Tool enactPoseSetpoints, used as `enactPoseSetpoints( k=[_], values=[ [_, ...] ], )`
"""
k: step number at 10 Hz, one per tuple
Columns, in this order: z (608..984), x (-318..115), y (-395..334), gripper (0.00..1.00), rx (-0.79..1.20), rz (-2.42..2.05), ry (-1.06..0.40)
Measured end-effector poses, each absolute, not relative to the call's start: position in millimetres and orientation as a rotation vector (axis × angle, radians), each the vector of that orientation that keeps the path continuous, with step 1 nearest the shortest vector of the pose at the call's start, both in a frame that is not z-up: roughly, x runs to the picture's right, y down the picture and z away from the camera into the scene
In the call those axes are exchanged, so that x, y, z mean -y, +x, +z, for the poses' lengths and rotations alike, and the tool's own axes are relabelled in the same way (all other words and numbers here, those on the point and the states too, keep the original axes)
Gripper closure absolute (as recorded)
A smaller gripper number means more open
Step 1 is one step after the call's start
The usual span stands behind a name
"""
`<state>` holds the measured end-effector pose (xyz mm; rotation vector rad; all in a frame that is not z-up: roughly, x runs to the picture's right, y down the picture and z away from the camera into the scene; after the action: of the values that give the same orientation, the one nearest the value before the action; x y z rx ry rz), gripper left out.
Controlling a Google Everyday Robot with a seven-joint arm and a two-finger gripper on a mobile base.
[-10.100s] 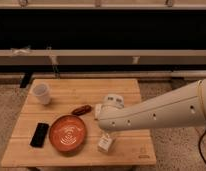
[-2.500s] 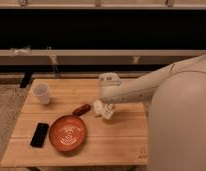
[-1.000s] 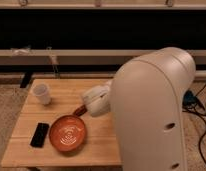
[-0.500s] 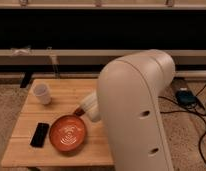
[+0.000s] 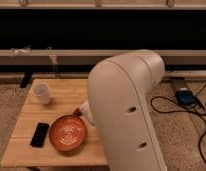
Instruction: Stand the bottle upright
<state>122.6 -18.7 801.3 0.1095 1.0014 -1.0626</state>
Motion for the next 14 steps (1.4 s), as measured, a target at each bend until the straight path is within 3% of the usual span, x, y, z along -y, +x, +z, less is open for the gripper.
enactPoseSetpoints(
  k=[3,4,14],
  values=[
    [798,8,120,0.26,-1.001,-1.044,0.12],
    [796,4,120,0.23,-0.999,-1.04,0.119],
    [782,0,108,0.23,-0.964,-1.037,0.115]
  ],
)
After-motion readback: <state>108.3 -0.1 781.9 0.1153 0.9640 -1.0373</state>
